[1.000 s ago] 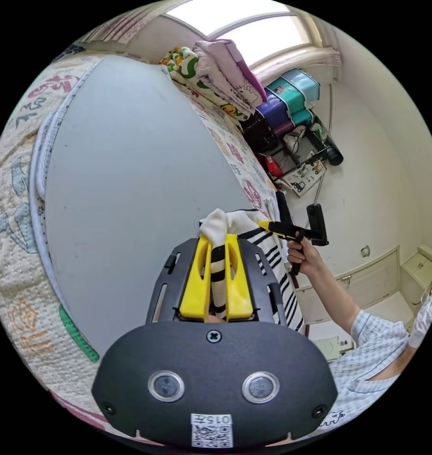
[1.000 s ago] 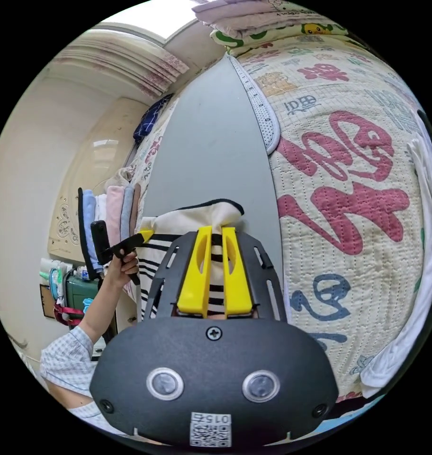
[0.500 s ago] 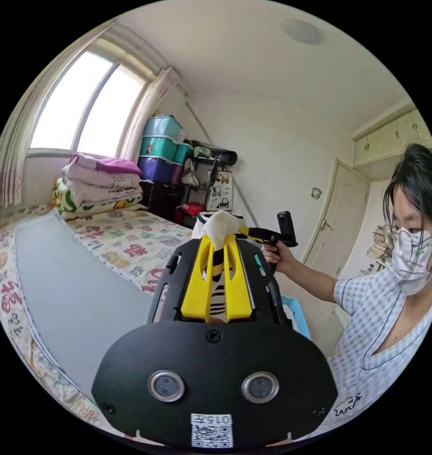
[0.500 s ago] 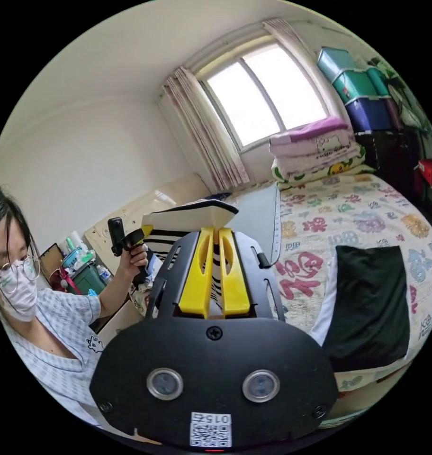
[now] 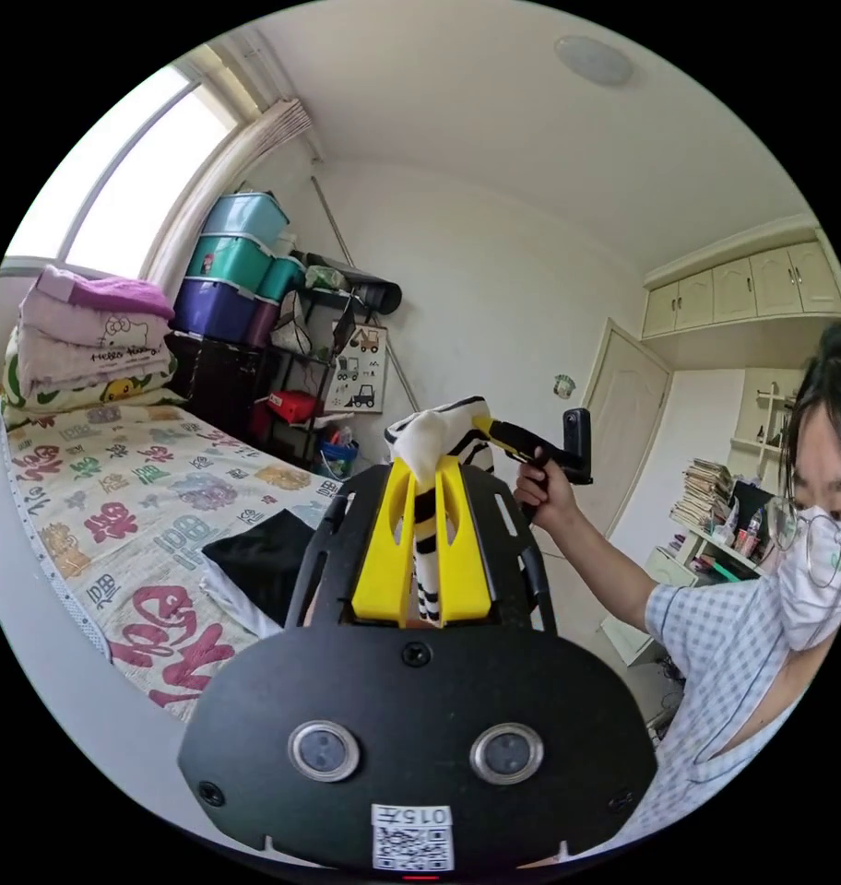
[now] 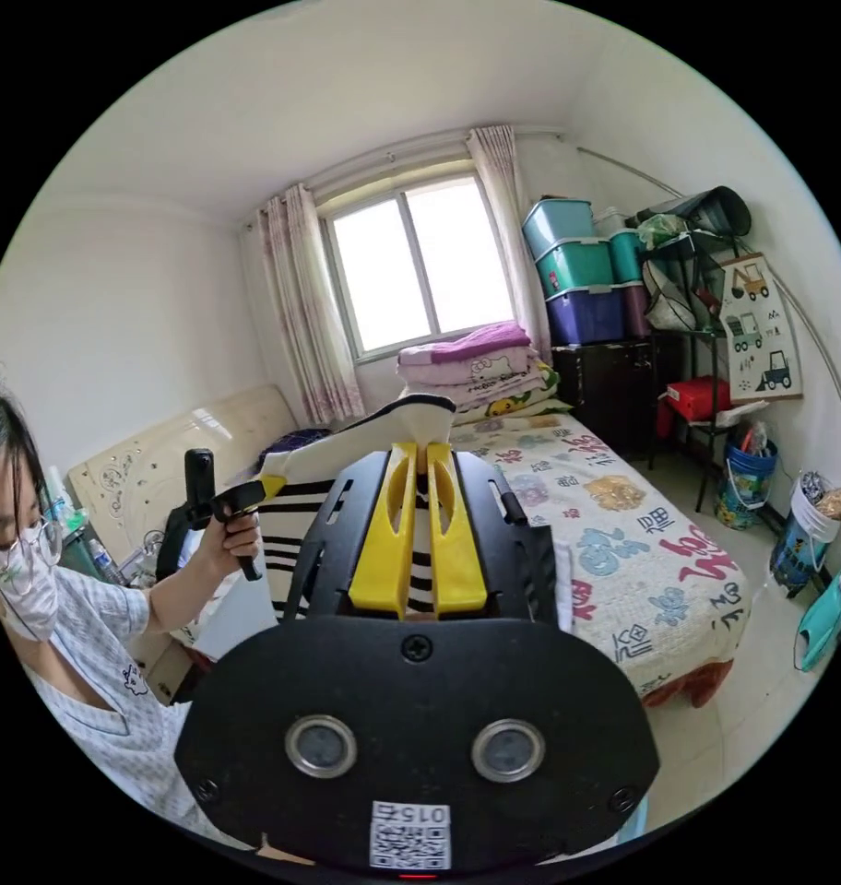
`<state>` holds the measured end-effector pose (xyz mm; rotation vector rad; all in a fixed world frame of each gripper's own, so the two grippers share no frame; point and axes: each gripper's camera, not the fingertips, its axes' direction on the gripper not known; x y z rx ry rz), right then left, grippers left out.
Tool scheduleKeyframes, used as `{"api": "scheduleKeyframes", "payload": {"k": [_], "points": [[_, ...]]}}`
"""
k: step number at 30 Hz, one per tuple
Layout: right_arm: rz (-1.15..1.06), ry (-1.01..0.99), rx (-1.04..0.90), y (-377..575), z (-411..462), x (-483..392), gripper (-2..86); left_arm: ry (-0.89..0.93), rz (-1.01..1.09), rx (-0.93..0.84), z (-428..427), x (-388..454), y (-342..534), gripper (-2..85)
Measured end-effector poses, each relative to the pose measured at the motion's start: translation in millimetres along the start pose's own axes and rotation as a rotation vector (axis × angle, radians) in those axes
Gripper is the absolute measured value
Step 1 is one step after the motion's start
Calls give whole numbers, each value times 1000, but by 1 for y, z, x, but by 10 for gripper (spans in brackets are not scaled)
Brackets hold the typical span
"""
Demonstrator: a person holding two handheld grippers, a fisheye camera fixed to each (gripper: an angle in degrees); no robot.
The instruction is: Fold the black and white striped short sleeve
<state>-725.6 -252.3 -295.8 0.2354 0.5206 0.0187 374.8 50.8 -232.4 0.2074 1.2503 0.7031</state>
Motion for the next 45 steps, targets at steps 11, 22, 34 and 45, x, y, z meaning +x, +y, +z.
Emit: {"api": "scheduleKeyframes", "payload": {"k": [11, 22, 34, 45], "points": [[267, 294, -312, 73, 298, 157, -1, -579, -149, -446, 182, -140, 48, 14], [-14, 129, -590, 250, 310, 67, -5, -573, -46, -279, 28, -55, 97, 4], [-71, -18, -127, 533, 150, -197, -5, -1447, -99, -25, -426, 197, 281, 77], [-244, -285, -319, 638, 163, -284, -5, -1520, -563, 254, -679, 184, 382, 132]]}}
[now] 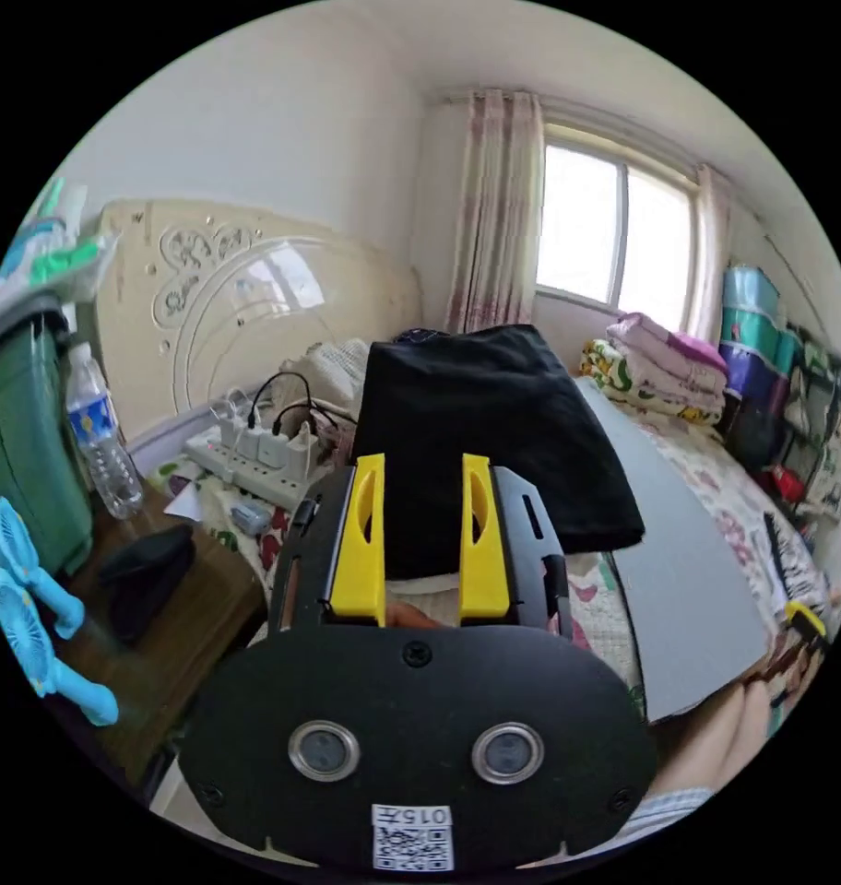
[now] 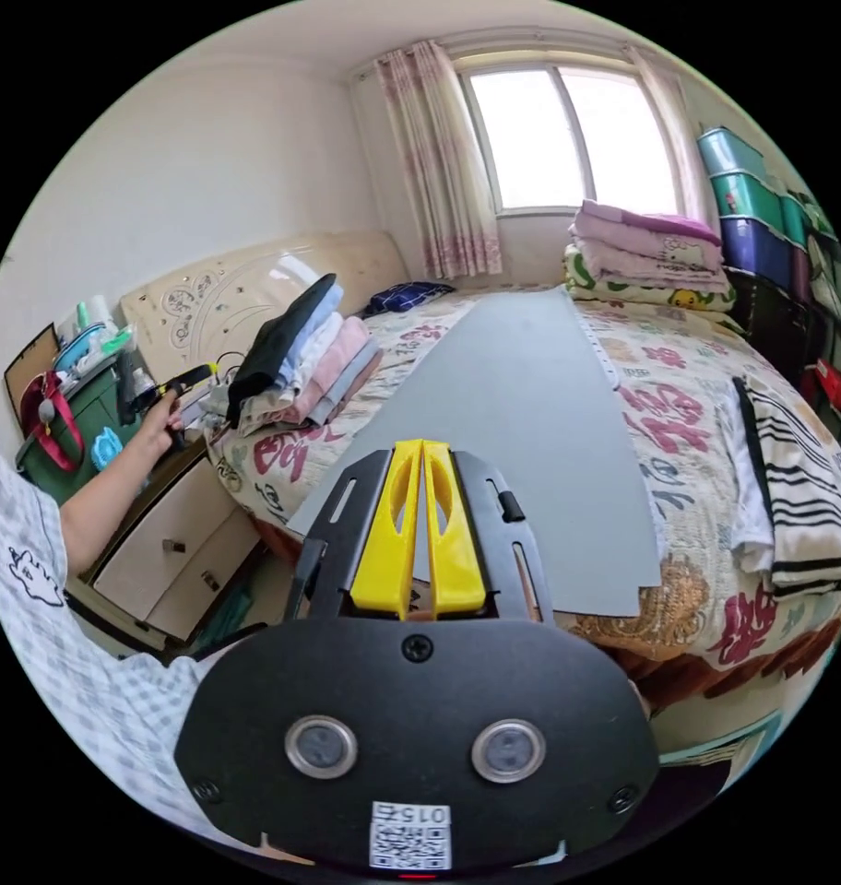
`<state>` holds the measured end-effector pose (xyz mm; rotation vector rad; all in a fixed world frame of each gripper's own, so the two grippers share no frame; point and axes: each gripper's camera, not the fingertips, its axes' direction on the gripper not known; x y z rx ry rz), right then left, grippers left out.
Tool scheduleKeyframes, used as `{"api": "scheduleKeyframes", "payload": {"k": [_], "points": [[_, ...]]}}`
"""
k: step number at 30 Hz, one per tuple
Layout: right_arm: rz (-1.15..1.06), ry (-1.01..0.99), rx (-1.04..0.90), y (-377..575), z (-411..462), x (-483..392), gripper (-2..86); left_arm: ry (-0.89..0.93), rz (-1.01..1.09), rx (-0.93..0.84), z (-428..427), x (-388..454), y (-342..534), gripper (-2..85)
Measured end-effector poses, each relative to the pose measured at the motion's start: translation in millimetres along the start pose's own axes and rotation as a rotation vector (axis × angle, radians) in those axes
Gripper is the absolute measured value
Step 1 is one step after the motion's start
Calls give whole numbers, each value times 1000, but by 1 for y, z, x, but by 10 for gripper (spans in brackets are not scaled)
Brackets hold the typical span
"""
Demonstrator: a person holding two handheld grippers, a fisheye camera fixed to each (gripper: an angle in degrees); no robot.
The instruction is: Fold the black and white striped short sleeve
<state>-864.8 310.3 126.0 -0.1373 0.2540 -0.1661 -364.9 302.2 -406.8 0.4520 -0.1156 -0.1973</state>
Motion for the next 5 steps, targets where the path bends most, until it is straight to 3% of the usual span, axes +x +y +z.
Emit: {"api": "scheduleKeyframes", "payload": {"k": [2, 5], "points": [[5, 12, 3, 19, 2, -4, -5, 24, -68, -20, 21, -31, -12, 145], [59, 1, 8, 57, 5, 0, -5, 106, -280, -187, 64, -91, -10, 168]]}}
